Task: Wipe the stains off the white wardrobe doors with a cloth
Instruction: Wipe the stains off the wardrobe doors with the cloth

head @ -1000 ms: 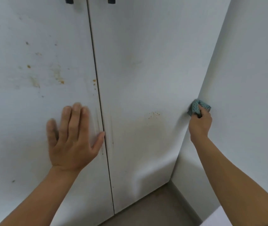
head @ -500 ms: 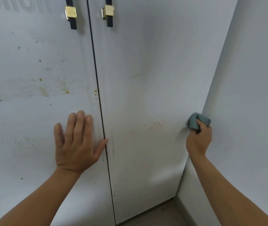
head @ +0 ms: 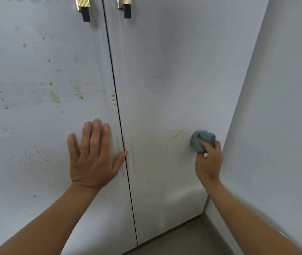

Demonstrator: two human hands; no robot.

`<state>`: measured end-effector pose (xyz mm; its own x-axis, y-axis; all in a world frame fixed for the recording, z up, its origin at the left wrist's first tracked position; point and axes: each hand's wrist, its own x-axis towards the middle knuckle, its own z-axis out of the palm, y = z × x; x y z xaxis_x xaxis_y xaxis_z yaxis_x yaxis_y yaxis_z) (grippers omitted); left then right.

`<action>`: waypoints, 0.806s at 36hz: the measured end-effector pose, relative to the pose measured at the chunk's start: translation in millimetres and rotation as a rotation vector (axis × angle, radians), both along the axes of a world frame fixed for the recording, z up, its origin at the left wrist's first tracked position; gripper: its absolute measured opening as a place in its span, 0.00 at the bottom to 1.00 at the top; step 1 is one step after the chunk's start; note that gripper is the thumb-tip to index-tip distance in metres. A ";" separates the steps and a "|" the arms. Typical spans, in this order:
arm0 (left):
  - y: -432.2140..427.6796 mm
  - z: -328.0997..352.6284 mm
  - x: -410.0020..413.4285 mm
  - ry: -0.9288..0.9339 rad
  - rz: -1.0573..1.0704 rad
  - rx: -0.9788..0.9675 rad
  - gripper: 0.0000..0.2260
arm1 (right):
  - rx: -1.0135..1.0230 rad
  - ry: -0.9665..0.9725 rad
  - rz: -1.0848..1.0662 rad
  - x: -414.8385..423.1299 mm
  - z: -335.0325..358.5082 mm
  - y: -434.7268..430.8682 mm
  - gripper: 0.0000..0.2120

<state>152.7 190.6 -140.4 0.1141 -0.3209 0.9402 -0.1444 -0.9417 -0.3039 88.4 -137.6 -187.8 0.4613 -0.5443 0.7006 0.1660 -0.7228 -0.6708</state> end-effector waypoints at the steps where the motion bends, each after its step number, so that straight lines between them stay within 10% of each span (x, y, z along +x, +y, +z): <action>1: -0.3 0.2 -0.1 -0.003 -0.005 -0.001 0.42 | -0.066 0.030 0.056 -3.5 -7.9 6.5 0.21; 12: -0.1 -2.1 1.2 0.000 -0.023 0.010 0.41 | 0.173 -0.084 -0.102 9.5 29.5 -8.8 0.19; 20: 1.0 -2.4 1.2 -0.003 -0.032 0.009 0.42 | -0.268 0.040 0.135 -7.6 -19.5 28.7 0.20; 25: 0.5 -3.2 2.4 0.006 -0.035 0.006 0.42 | 0.242 -0.131 -0.080 2.7 24.9 18.8 0.19; 29: -0.5 -2.4 1.6 0.003 -0.036 0.003 0.41 | 0.274 -0.108 -0.114 13.3 29.1 26.7 0.20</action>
